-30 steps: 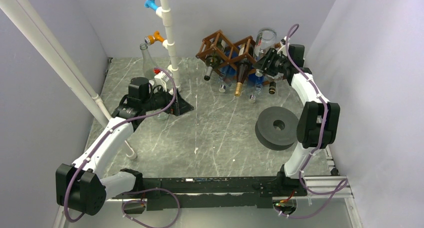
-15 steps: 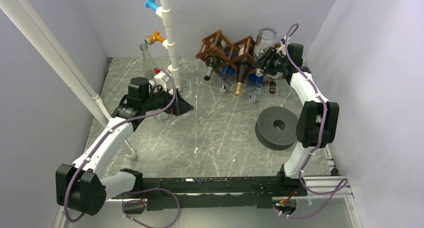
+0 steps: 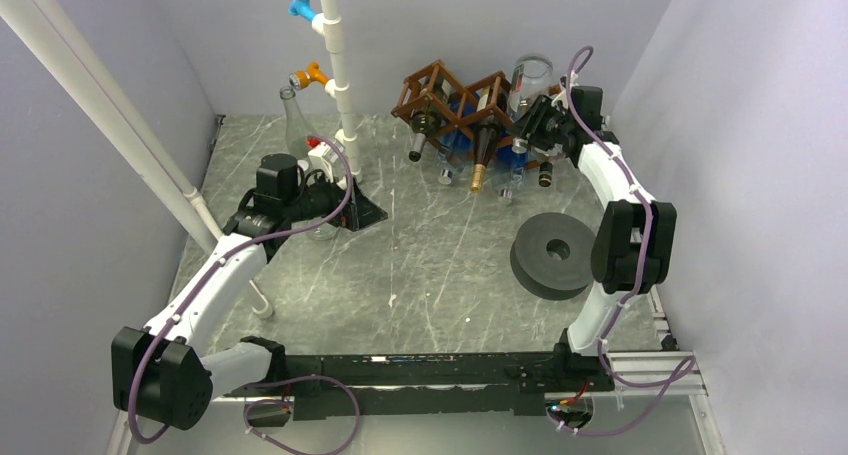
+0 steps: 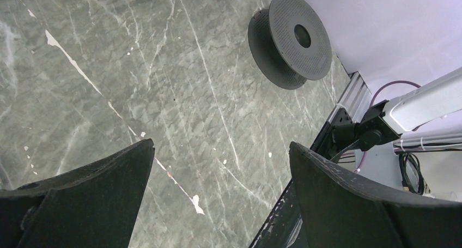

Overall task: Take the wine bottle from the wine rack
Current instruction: Pick up the wine bottle from the wine rack.

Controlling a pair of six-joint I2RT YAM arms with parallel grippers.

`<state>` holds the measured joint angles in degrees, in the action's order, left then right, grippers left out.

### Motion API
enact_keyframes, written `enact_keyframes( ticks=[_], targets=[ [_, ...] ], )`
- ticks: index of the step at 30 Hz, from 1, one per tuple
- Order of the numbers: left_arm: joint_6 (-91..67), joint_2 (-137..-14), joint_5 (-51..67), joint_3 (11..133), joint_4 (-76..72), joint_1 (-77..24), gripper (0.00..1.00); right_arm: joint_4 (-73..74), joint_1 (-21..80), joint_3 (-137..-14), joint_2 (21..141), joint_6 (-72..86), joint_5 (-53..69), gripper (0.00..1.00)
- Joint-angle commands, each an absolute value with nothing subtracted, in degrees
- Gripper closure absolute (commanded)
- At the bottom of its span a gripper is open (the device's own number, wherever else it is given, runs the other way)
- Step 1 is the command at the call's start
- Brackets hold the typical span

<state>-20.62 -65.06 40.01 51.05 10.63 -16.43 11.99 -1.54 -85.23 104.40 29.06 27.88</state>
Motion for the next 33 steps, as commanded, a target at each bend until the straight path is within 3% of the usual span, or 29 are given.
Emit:
enact_keyframes(
  ticks=[1, 6, 16, 27, 33],
  targets=[
    [-19.71, -63.98, 40.07, 52.73, 8.96, -16.17, 0.0, 12.07, -0.35, -88.46, 105.1, 26.39, 25.08, 0.52],
    [-19.45, -63.9, 39.79, 52.73, 9.14, -16.17, 0.01, 13.45, 2.4, -89.14, 105.95, 25.02, 21.68, 0.49],
    [-19.42, -63.9, 39.81, 52.72, 9.16, -16.17, 0.01, 14.15, 2.7, -89.12, 105.24, 24.44, 18.89, 0.56],
    [-19.29, -63.94, 39.6, 52.65, 9.18, -16.17, 0.0, 13.4, 1.46, -89.71, 105.08, 26.89, 21.59, 0.52],
    [-19.39, -64.07, 39.7, 52.65, 9.05, -16.17, 0.0, 13.14, 0.58, -89.24, 104.32, 26.52, 22.37, 0.57]
  ],
)
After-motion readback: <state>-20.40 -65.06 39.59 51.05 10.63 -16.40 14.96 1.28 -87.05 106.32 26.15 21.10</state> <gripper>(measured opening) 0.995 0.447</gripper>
